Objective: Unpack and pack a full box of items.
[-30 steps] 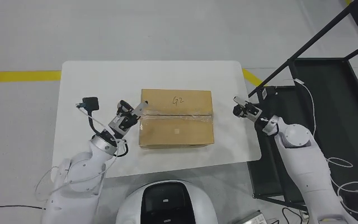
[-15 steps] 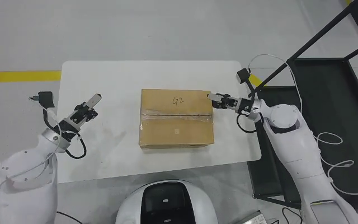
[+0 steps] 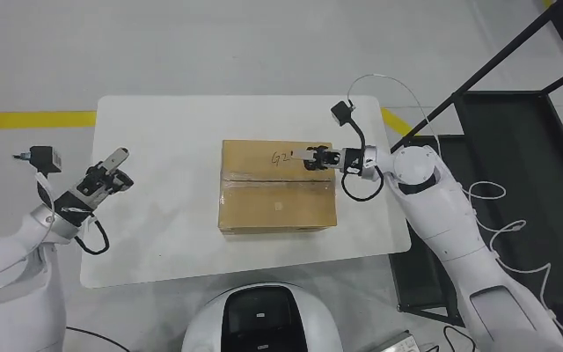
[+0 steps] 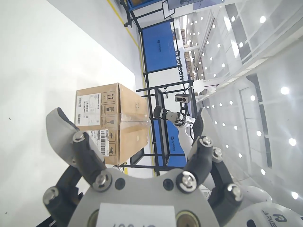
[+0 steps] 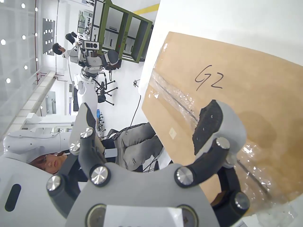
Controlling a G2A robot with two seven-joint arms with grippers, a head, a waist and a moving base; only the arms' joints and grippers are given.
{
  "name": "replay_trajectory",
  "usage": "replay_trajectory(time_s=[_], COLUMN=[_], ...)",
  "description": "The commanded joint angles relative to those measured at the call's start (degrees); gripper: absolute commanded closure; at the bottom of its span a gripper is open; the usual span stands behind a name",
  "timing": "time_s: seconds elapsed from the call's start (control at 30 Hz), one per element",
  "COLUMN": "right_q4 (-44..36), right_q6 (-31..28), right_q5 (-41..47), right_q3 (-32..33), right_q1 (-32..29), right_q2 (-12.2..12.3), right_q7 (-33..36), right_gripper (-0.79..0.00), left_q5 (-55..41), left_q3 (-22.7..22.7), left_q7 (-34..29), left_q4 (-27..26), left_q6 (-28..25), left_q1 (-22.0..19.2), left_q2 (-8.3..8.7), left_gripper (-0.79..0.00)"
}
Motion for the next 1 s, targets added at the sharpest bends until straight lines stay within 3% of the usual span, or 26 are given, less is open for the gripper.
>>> replay_trajectory(time_s=[0.0, 0.2, 0.47, 0.7, 0.97], right_q4=[0.0, -1.5, 4.9, 10.1, 15.4], right_q6=[0.2, 5.9, 10.2, 12.6, 12.3], right_q5=[0.1, 7.8, 18.6, 17.7, 14.8], right_q3=[-0.1, -4.8, -18.4, -26.9, -31.4], right_q1=[-0.2, 1.7, 10.4, 16.5, 19.3], right_q2=[0.0, -1.8, -7.3, -11.6, -14.8], right_q7=[-0.3, -3.2, -5.2, -8.8, -11.6], right_gripper=[-0.785, -0.785, -0.785, -0.785, -0.785], left_q5=[-0.9, -0.9, -1.3, 1.6, 5.5], left_q3=[-0.4, -0.1, -0.3, 1.0, 1.9], left_q7=[2.0, 3.3, 2.4, 6.0, 9.8], left_q4=[0.6, 2.1, 1.9, 1.9, 2.3], left_q6=[-1.2, -3.3, -3.2, -4.6, -7.4], left_q1=[0.0, 0.0, 0.8, 1.3, 2.0], left_q2=[0.03, 0.39, 1.04, 1.33, 1.66], left_gripper=[-0.785, -0.785, -0.785, -0.785, -0.785])
